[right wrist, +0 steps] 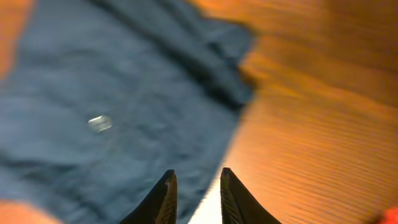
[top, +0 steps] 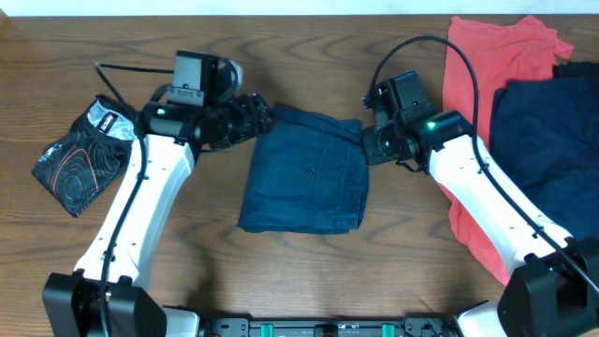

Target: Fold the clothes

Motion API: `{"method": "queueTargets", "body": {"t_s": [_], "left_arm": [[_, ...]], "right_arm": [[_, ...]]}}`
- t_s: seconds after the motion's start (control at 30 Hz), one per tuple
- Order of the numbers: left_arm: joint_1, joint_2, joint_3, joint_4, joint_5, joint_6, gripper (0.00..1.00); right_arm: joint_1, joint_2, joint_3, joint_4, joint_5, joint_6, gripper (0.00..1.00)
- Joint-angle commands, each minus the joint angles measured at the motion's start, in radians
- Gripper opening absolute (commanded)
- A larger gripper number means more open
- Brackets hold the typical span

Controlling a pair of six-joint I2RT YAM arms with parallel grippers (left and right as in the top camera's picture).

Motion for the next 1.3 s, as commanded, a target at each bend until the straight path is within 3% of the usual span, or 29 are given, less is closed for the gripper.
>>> {"method": "queueTargets", "body": {"t_s": [0.0, 0.2, 0.57, 0.83, 0.97, 1.03, 1.13, 1.27], "left_arm": [[-0.008, 0.039, 0.021, -0.016, -0.122, 0.029, 0.68], [-0.023, 0.153, 0.020, -0.077, -0.122, 0.029, 0.67], [-0.064, 0.394, 0.019, -0.197, -0.119, 0.029, 0.66], [-0.117, 0.466, 0.014, -0.398, -0.104, 0.000, 0.61], [-0.151, 0.465, 0.004, -0.464, -0.012, -0.002, 0.62], [-0.177, 0.455, 0.004, -0.478, 0.024, -0.002, 0.62], [-0.218, 0.417, 0.004, -0.478, 0.028, -0.003, 0.63], [-0.249, 0.329, 0.005, -0.470, -0.064, -0.024, 0.63]], "right_arm": [[0.028, 0.024, -0.007, 0.002, -0.223, -0.059, 0.22], [0.104, 0.114, -0.027, -0.002, -0.327, -0.059, 0.22], [0.231, 0.287, -0.028, -0.117, -0.317, -0.040, 0.24], [0.180, 0.385, -0.028, -0.163, -0.011, 0.121, 0.24], [0.105, 0.386, -0.026, -0.072, 0.205, 0.130, 0.25], [0.062, 0.385, -0.022, 0.024, 0.293, 0.123, 0.32], [0.011, 0.385, -0.001, 0.116, 0.302, 0.068, 0.33], [-0.022, 0.381, 0.068, 0.090, 0.300, 0.053, 0.35]]}}
